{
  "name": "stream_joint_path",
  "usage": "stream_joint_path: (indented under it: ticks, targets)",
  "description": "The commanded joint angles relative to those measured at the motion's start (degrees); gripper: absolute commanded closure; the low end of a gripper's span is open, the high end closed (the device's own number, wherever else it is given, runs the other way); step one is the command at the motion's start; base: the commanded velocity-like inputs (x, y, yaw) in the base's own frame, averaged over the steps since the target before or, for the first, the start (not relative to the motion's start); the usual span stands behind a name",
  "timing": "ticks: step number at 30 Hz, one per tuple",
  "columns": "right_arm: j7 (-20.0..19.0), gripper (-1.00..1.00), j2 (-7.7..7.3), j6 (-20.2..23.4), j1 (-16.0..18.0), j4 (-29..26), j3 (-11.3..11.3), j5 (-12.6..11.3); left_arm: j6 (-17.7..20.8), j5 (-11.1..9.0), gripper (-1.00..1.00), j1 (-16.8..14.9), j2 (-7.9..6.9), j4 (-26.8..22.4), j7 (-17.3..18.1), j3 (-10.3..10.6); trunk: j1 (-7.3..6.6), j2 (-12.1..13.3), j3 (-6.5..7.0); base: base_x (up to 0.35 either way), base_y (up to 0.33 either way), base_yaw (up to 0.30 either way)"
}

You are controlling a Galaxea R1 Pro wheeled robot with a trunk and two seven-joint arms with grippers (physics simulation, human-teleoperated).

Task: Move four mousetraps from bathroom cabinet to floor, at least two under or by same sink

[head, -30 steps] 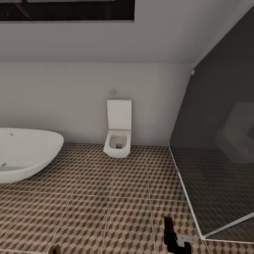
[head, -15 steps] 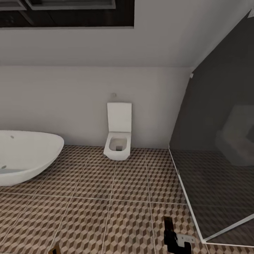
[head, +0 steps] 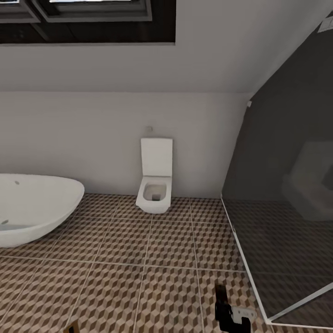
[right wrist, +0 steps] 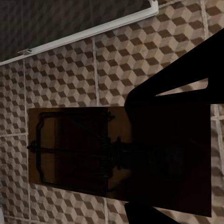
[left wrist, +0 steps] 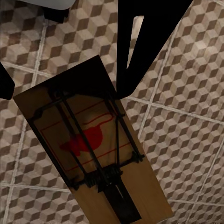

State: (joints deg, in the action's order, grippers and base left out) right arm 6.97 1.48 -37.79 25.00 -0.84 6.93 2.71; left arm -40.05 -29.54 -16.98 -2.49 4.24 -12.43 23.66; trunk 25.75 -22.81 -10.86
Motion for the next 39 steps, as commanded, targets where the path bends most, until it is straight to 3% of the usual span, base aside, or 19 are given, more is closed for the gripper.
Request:
stream_joint_path:
  ticks: [1, 39]
  targets:
    - [0.1, 1.00, 0.02, -0.2, 0.0, 0.0, 0.4, 0.2, -0.2, 0.1, 1.00, -0.1, 0.03, 0.2, -0.5, 0.5, 0.03, -0.1, -0.01, 0.000, 0.000, 0.000]
    - [0.1, 1.00, 0.11, -0.2, 0.0, 0.0, 0.4, 0.2, 0.1, 0.1, 1.00, -0.1, 0.03, 0.2, -0.5, 0.5, 0.03, -0.1, 3.50, 0.000, 0.000, 0.000]
